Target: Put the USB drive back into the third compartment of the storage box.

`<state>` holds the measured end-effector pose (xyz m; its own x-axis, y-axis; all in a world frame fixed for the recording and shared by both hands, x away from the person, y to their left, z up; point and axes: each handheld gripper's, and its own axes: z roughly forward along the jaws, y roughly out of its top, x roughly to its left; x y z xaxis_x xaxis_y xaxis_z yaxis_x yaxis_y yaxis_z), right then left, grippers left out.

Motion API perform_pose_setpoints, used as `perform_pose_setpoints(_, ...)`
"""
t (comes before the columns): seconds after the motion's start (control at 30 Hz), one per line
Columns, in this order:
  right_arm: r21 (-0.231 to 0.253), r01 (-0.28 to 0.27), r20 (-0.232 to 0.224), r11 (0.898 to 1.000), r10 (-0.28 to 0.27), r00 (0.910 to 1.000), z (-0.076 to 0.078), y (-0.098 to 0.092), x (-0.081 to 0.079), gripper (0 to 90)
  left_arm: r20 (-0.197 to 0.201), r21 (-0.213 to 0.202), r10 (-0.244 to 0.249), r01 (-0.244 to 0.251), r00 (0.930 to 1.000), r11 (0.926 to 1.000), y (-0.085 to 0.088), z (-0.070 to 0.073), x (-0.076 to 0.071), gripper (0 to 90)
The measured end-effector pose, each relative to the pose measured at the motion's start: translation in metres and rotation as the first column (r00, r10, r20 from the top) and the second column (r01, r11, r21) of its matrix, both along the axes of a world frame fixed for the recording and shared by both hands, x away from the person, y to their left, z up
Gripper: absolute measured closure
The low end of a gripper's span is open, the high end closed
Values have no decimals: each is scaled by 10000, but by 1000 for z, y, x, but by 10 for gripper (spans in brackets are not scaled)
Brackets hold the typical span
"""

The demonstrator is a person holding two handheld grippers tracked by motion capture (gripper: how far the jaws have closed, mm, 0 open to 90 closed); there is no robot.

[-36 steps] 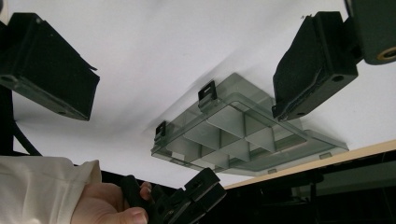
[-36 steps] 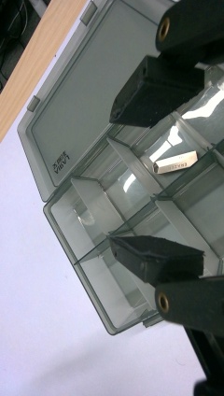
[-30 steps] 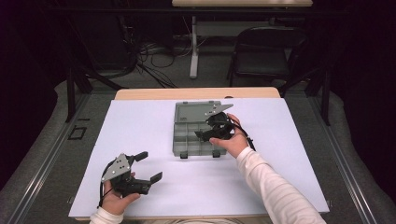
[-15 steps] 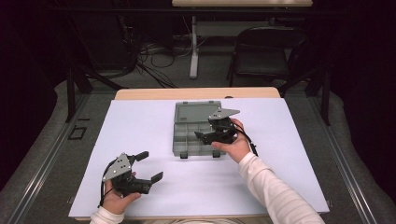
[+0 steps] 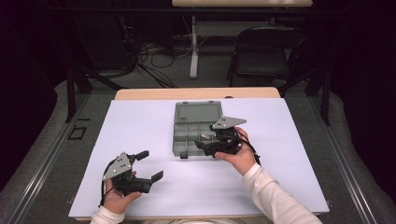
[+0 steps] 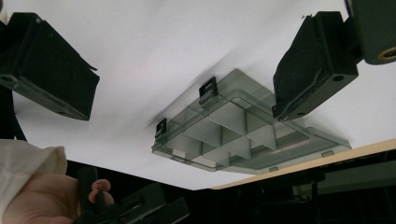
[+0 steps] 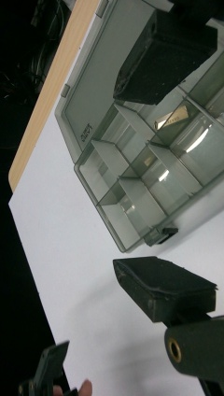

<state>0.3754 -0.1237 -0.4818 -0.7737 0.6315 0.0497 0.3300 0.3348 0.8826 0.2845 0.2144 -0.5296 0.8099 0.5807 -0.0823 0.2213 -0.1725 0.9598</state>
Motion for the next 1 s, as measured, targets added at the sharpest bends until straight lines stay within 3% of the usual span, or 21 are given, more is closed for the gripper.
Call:
perform_pose_setpoints(0.4, 460, 77, 376, 9989, -94, 9992, 6, -26, -38, 146, -404, -279, 613, -624, 9973, 9977, 4, -2, 3, 66)
perform_pose_setpoints(0.83, 317, 1128, 569, 9931, -1145, 9918, -13, -67, -81, 143, -655, -657, 728, -771, 9952, 9949, 9, -3, 5, 64)
perform_pose_setpoints(1.0, 612, 1457, 480, 9874, -1487, 9877, -22, -81, -90, 143, -637, -647, 681, -722, 9956, 9953, 9, -2, 5, 63)
